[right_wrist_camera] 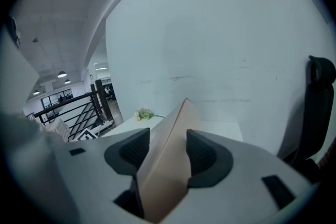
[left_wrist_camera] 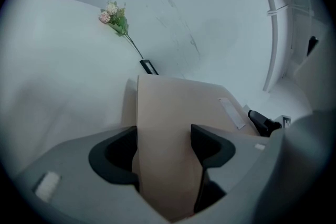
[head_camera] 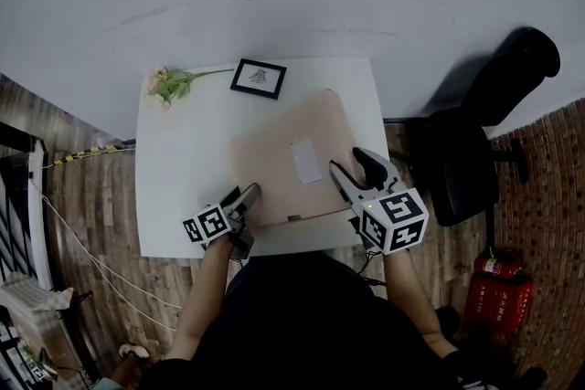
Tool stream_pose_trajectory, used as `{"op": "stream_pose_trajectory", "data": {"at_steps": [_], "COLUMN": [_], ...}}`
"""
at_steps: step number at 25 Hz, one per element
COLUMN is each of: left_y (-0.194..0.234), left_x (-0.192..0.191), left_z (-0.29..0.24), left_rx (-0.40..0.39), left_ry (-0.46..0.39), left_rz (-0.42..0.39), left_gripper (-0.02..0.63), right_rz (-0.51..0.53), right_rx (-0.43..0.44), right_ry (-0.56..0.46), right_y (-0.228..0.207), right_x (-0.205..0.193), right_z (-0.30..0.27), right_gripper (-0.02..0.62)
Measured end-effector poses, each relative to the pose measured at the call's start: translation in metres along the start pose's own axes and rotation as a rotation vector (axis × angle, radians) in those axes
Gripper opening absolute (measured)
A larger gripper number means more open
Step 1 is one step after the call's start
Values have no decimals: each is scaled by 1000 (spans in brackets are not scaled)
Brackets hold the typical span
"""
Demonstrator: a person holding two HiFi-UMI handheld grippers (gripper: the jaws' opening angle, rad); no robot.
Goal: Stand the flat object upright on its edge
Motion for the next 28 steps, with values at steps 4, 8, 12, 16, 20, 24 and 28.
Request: {"op": "stream_pose_trajectory", "data": {"at_steps": [4, 8, 12, 16, 20, 24, 28], "left_y": [2, 5, 4, 4, 2, 0, 1], "left_x": [2, 3, 4, 4, 7, 10, 14], "left_z": [2, 4, 3, 1, 3, 6, 11], "left_rx": [-3, -11, -6, -7, 8, 30, 74], "left_ry": [-12, -25, -46, -48, -53, -50, -63], "left_rz": [-1, 20, 28, 31, -5, -49, -120], "left_gripper": [316, 316, 316, 316, 316, 316, 317], "right_rz": [-42, -23, 35, 59, 127, 190, 241], "right_rx": [-1, 9, 10, 14, 18, 23, 21], "right_ry": [-5, -23, -47, -63, -48, -26, -18], "right_y": [1, 10, 22, 29, 38, 48, 57], "right_x": [0, 10, 24, 34, 40, 47, 54], "right_z": [0, 2, 6, 9, 7, 4, 0], "right_gripper": [227, 206, 198, 195, 189, 180, 178]}}
Point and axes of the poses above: the fingertips, and each gripper's own axes: z backward along the fingers, y to its left, x out of its top, the point moved 7 cm from there along z, backward along the fingers, and after that the axes turned 8 degrees about z, right-handed, at the moved point
